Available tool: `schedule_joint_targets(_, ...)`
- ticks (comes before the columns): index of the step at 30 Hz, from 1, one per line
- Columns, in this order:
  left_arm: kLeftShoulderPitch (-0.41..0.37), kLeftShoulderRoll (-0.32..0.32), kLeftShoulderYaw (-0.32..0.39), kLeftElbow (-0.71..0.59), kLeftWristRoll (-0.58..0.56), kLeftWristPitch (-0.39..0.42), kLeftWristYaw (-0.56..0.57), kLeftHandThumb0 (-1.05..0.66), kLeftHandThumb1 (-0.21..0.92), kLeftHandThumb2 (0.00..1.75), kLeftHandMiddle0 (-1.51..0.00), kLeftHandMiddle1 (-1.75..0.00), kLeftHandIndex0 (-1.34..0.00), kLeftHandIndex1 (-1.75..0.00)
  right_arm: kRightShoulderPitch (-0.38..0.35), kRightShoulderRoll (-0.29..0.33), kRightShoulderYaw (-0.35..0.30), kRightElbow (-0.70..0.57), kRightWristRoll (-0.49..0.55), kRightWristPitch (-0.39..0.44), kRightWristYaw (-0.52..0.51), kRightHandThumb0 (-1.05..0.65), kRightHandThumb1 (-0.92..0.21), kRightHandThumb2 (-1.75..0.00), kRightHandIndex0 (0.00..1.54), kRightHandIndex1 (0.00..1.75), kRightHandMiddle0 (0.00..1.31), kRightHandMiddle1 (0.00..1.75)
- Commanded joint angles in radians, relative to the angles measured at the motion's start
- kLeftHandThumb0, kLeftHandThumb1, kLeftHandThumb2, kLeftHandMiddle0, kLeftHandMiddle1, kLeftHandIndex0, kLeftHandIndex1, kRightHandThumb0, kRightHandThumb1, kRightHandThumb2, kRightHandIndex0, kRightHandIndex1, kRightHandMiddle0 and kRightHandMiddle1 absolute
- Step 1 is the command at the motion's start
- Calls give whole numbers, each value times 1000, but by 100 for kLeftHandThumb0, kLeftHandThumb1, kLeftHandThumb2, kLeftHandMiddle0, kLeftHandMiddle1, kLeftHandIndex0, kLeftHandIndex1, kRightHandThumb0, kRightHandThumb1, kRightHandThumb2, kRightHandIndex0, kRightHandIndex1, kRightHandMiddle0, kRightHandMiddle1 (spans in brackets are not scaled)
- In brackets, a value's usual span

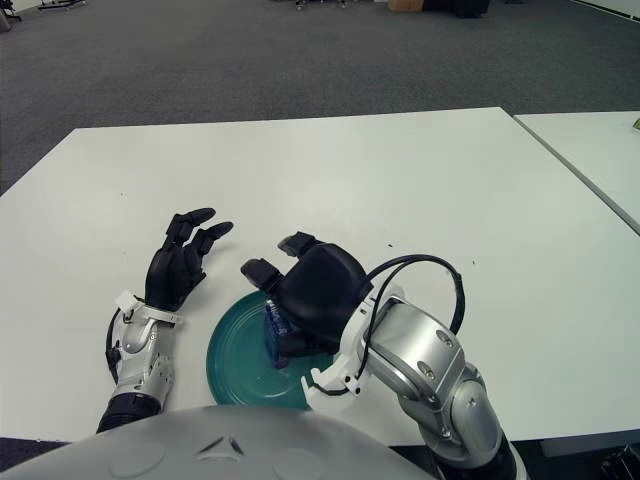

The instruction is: Put the gum into the plate.

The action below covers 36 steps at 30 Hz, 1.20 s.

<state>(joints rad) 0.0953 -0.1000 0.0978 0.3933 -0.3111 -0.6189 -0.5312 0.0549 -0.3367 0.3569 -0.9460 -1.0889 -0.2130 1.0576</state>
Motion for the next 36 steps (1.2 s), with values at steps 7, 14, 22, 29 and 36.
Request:
schedule_joint_targets(7,54,-56,-11,89,-27,2,-3,-95,92,70,-17,-102,-5,-126,-5,-21,-18,13,21,-5,-28,-105,-92,-110,2,0,0,0)
schedule_joint_targets(14,50,-58,-9,95,-25,0,-3,-95,92,70,-17,-102,-5,-126,-6,-28,-20,17,25,-4,-35,-105,-92,-110,2,0,0,0)
schedule_joint_targets(22,44,-58,-6,103,-25,-1,-3,-95,92,70,-17,-102,-5,-126,-8,-33,-20,23,27,-4,-43,-105,-92,-110,2,0,0,0)
schedule_joint_targets(29,46,-57,-5,102,-27,-2,-6,-95,92,70,-17,-102,-5,-126,-6,-30,-15,22,22,-3,-43,-105,-92,-110,2,0,0,0)
schedule_joint_targets(36,58,-53,-3,89,-33,1,-14,-95,92,70,-17,-102,-5,-126,-2,-20,-1,10,8,-1,-35,-105,-92,-110,2,0,0,0)
